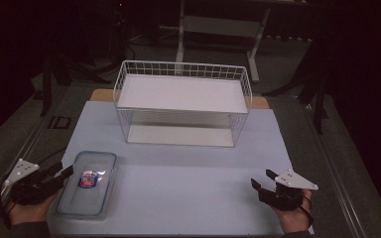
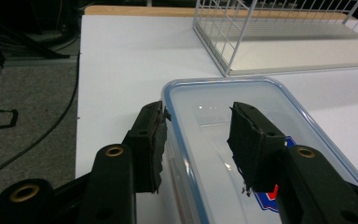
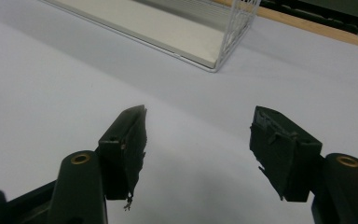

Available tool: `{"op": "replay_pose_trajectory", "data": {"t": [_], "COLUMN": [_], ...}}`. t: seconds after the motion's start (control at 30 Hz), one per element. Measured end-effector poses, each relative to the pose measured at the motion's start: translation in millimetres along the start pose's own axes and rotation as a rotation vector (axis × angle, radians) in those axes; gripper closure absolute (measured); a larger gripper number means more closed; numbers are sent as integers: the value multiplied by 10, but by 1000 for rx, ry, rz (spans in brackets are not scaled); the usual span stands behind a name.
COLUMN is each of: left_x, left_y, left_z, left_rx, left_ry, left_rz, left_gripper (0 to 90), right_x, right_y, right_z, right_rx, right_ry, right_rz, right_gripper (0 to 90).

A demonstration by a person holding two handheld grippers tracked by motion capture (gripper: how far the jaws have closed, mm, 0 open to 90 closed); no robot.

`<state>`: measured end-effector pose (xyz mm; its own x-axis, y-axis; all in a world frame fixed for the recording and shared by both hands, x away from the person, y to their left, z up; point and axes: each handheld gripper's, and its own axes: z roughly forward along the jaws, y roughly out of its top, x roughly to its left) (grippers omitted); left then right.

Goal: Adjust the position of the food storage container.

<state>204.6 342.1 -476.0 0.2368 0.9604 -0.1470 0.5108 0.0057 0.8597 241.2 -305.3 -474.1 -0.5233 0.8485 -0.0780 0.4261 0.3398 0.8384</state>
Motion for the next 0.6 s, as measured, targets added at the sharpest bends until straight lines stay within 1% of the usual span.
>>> {"op": "replay_pose_trajectory", "data": {"t": [0.1,0.13,0.17,0.2,0.27,0.3,0.33,0.37,0.4,0.43,0.47,0.5,0.6], "left_x": [21,38,38,47,53,53,72,81,96,120,120,135,135], "left_y": [-2,-10,-10,-16,-20,-20,-27,-32,-41,-54,-54,-67,-72], "left_z": [6,21,21,30,33,33,37,43,57,91,91,120,131], "left_rx": [4,16,16,23,27,27,30,38,46,80,80,101,108], "left_ry": [6,11,11,10,22,22,24,24,11,14,14,11,18], "left_rz": [-2,-3,-3,-2,2,2,4,4,3,-2,-2,0,2], "left_gripper": [560,561,583,621,639,668,732,732,860,894,897,898,898], "right_x": [-21,-29,-29,-45,-49,-49,-42,-42,-38,-38,-38,-42,-45], "right_y": [-10,-10,-10,-4,-3,0,6,6,8,8,8,5,4], "right_z": [-10,-12,-12,-19,-19,-18,-13,-13,-7,-6,-6,-9,-11], "right_rx": [-4,-6,-6,-19,-21,-22,-24,-24,-24,-23,-23,-23,-23], "right_ry": [-9,-12,-12,-7,-6,-6,-11,-11,-17,-17,-17,-18,-19], "right_rz": [12,18,18,34,35,34,32,32,36,37,37,35,38], "right_gripper": [358,358,358,358,358,350,333,333,326,324,324,319,317]}}
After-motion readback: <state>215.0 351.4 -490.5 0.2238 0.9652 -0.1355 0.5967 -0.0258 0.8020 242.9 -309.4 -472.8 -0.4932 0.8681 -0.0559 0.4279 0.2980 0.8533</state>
